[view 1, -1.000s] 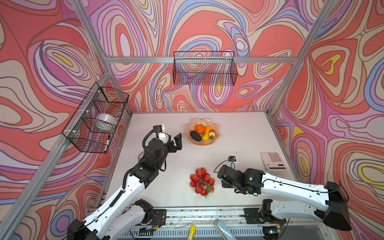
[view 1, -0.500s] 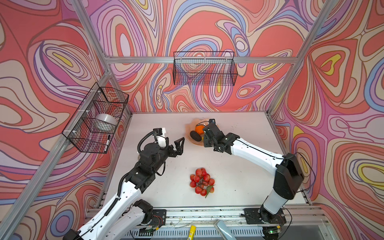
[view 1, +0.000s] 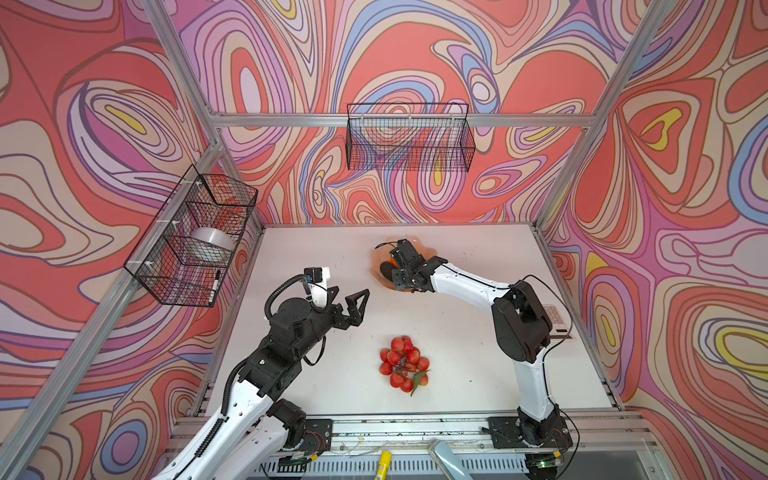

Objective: Place and organize the fake fruits in the fruit bowl
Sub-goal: 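Place the tangerine in the bowl nearest the robot and release it, then grasp the strawberry bunch by its stems with the right gripper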

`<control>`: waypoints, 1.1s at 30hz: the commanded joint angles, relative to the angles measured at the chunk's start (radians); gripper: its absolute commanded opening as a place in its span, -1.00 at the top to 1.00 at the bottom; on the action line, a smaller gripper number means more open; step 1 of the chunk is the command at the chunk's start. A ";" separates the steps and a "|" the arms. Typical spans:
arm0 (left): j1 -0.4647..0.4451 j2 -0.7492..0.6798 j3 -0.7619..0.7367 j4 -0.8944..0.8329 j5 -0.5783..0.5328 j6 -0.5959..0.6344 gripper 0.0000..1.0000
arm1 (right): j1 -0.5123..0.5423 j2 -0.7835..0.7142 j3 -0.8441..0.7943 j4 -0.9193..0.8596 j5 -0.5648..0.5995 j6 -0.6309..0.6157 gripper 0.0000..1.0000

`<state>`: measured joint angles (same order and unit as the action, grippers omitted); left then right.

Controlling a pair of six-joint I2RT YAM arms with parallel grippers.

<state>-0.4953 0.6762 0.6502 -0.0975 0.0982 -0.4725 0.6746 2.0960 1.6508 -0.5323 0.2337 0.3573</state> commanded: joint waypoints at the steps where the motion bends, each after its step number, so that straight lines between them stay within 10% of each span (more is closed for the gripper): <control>1: 0.007 -0.028 -0.009 -0.041 0.008 -0.002 -1.00 | -0.006 0.009 0.006 0.001 -0.017 0.026 0.16; 9: 0.007 -0.034 -0.001 -0.050 -0.036 0.012 -1.00 | -0.013 -0.063 -0.025 0.006 -0.013 0.051 -0.34; 26: 0.008 -0.027 -0.042 -0.043 -0.034 0.003 -1.00 | 0.156 -0.871 -0.828 0.300 -0.336 -0.008 -0.30; 33: 0.011 -0.035 -0.041 -0.053 -0.040 -0.010 -1.00 | 0.334 -0.928 -0.877 0.264 -0.351 -0.066 -0.27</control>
<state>-0.4908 0.6502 0.6132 -0.1341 0.0700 -0.4736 0.9817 1.1675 0.7734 -0.2951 -0.0776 0.3344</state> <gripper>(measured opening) 0.999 0.634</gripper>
